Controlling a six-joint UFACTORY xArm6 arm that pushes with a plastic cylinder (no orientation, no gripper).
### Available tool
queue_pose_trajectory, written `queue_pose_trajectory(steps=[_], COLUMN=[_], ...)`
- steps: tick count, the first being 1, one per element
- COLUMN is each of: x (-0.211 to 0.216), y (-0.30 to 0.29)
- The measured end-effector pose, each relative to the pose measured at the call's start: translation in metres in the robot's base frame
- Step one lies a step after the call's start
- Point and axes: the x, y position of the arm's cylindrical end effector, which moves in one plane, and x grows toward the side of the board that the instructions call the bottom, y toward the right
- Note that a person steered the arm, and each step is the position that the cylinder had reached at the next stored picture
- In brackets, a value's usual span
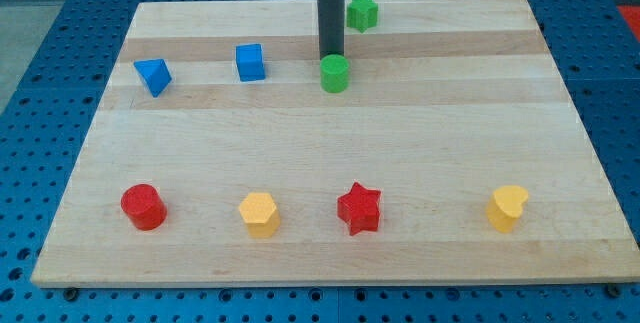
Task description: Move the green circle and blue cube diagonally to each other
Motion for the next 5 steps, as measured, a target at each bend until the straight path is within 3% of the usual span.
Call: queue_pose_trajectory(steps=[2, 5], x=[0.014, -0.038], y=[-0.011, -0.039])
